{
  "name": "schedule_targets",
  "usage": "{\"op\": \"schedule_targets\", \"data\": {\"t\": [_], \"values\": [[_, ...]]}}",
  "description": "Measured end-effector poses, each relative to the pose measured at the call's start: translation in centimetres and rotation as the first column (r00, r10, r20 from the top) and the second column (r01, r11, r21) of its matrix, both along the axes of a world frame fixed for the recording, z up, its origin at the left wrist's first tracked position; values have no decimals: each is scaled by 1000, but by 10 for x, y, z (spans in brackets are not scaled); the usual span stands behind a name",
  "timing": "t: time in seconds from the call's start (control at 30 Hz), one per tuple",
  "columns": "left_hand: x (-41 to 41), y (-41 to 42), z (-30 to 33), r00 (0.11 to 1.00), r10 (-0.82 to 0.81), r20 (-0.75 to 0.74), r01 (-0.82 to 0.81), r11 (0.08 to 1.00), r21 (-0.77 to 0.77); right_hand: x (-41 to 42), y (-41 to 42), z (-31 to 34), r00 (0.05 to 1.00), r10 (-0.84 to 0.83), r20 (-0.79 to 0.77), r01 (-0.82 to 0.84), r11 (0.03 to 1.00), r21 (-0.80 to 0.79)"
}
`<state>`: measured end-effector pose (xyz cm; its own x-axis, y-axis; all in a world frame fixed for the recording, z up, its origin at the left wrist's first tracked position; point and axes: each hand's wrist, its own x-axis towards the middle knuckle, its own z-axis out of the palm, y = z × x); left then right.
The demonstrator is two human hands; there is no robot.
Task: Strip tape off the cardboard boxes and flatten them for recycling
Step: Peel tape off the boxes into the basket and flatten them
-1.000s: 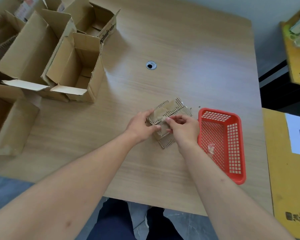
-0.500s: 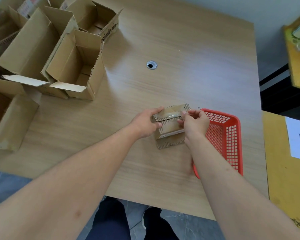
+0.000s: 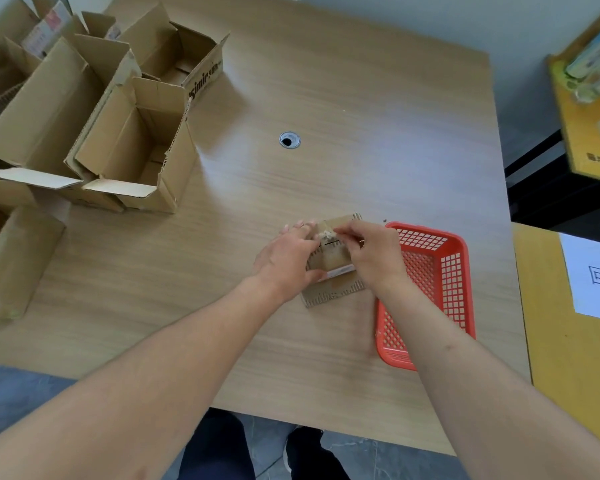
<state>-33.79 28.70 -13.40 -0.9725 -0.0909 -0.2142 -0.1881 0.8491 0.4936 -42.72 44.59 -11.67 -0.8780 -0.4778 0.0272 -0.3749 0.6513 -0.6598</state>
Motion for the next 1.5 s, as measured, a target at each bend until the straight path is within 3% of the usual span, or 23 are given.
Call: {"op": "schedule_targets", "data": {"t": [0.2,0.4,0.57,0.7,0.87,1.1,1.3,1.4,1.5], "values": [[1,-13,26,998,-50,30,52,997,-57,-1,-8,8,938,-80,338,126,985,-118],[4,-49,45,977,-149,154,171,974,-146,11,-22,4,900,-6,437,49,995,-87],[12,-56,39,974,-178,140,196,972,-127,8,-31,1,919,86,386,-68,996,-62],[16,-55,29,972,-183,146,200,974,-110,8,-30,-3,907,58,416,-39,998,-54],[19,-53,28,966,-207,155,227,965,-131,21,-34,-6,968,30,248,-22,999,-36],[20,-54,27,964,-215,159,237,963,-132,22,-36,2,978,81,194,-102,990,101],[15,-53,29,954,-236,182,265,952,-155,26,-25,2,897,-207,390,277,952,-133],[16,-53,27,952,-241,189,273,946,-173,25,-23,5,921,-220,322,280,948,-153],[17,-53,26,955,-234,182,265,949,-169,26,-24,8,901,-48,430,176,948,-264]]}}
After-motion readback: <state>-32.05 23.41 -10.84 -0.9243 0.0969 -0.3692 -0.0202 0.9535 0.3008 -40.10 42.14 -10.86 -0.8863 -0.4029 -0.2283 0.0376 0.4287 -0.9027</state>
